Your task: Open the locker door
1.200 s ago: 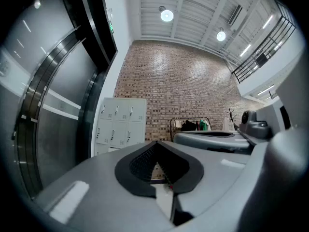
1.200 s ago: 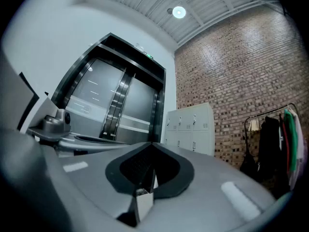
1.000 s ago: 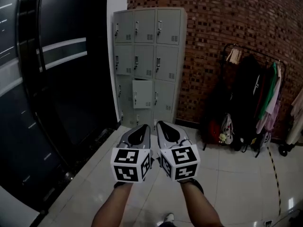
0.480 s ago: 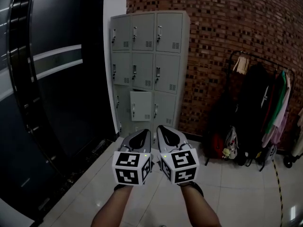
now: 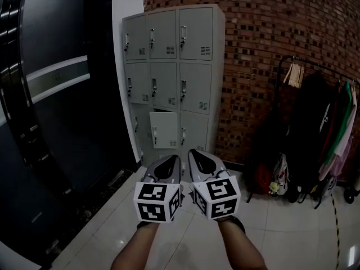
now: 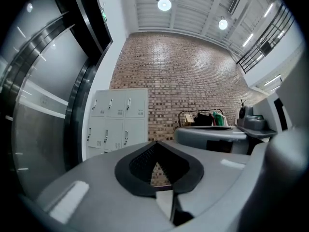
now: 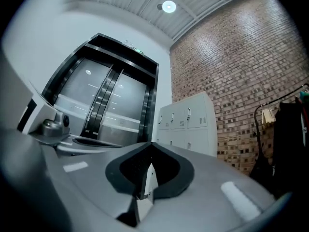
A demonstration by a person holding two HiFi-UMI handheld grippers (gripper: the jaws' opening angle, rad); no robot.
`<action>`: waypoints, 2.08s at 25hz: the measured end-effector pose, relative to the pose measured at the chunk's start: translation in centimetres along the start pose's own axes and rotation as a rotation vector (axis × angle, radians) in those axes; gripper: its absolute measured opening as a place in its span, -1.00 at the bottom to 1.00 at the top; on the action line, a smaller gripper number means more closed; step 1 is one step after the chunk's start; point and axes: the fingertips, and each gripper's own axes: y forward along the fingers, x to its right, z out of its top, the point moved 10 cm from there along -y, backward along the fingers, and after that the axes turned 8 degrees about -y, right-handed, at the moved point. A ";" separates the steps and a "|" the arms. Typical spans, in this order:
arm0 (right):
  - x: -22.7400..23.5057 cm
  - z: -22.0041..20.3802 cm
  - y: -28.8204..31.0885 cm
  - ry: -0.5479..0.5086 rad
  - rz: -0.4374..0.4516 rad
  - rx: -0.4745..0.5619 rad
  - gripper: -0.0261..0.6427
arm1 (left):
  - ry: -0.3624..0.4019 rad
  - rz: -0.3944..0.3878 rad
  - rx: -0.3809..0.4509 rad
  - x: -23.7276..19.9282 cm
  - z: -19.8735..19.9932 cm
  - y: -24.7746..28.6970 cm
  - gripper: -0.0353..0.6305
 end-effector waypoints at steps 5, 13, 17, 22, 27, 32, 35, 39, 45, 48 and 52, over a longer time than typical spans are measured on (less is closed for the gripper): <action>2.7 -1.7 1.8 -0.007 0.014 -0.009 -0.93 | 0.000 0.014 -0.012 0.2 -0.5 3.8 -0.88; 6.1 -4.2 4.6 -0.006 0.009 -0.016 -0.93 | -0.002 0.007 -0.026 -0.9 -1.5 8.7 -0.88; 7.3 -5.1 7.8 -0.003 -0.004 -0.020 -0.93 | -0.005 -0.006 -0.034 -2.9 -1.6 11.8 -0.88; 8.3 -5.8 13.4 -0.019 -0.021 -0.018 -0.93 | 0.000 -0.020 -0.023 -6.6 -0.9 16.3 -0.88; 9.4 -6.5 20.8 -0.029 -0.032 -0.020 -0.93 | -0.001 -0.041 -0.008 -12.2 0.5 21.7 -0.88; 10.2 -7.2 28.4 -0.043 -0.041 -0.032 -0.93 | -0.008 -0.062 0.002 -17.8 1.8 27.0 -0.88; 10.8 -7.7 32.4 -0.050 -0.046 -0.034 -0.93 | -0.015 -0.073 0.007 -20.8 2.3 29.8 -0.88; 11.9 -7.4 37.1 -0.075 -0.044 -0.011 -0.93 | -0.014 -0.100 0.011 -23.8 3.3 32.8 -0.88; 15.3 -5.8 41.8 -0.011 -0.011 0.081 -0.93 | 0.039 -0.159 0.046 -26.2 6.6 37.1 -0.88; 17.3 -4.9 44.3 -0.038 -0.013 0.108 -0.93 | 0.013 -0.174 0.085 -26.9 8.0 39.7 -0.88; 20.4 -3.7 47.9 -0.079 -0.006 0.143 -0.93 | -0.009 -0.189 0.129 -27.6 10.2 43.9 -0.88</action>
